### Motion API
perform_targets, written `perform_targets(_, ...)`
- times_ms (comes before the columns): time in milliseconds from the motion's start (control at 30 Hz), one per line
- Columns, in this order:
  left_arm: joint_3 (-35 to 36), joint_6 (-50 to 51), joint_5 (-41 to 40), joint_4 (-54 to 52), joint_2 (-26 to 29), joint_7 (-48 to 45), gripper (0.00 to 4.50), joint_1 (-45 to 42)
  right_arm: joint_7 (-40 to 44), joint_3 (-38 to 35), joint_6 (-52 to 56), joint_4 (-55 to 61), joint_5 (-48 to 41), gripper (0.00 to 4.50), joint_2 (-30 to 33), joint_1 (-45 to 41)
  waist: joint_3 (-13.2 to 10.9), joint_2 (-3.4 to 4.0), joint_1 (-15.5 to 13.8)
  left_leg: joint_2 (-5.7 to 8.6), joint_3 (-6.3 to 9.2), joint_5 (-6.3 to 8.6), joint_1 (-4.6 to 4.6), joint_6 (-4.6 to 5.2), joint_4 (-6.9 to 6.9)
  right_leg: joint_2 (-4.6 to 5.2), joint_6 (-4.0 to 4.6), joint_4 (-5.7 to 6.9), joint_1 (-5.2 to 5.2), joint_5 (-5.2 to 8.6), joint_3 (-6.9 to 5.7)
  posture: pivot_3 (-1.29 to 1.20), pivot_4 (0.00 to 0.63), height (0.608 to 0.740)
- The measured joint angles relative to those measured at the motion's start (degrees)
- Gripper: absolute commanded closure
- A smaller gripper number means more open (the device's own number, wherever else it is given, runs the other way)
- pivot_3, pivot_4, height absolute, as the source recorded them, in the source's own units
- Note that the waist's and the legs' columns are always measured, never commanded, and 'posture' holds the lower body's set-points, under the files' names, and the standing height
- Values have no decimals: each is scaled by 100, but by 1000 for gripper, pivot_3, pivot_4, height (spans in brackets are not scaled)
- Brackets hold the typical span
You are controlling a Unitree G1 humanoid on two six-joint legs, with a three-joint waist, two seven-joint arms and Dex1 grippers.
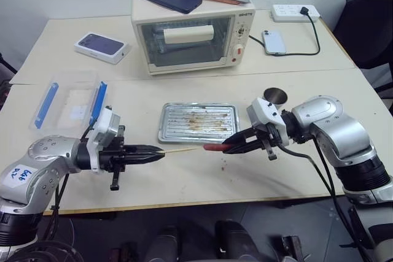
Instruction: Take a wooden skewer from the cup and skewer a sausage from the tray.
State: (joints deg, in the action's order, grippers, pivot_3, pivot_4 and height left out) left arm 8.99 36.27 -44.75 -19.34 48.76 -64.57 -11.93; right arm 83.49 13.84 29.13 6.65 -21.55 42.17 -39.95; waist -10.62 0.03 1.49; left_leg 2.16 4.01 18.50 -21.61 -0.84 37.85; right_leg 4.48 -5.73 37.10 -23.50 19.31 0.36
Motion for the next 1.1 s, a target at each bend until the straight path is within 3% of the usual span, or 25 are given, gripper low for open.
perform_targets(1100,-124,-9,73,99,-145,17,4500,57,24,1,84,-35,6,4169,12,6,0,0,-4,0,0,0,0,0,5,0,0,3,0,0,-1,0,150,740)
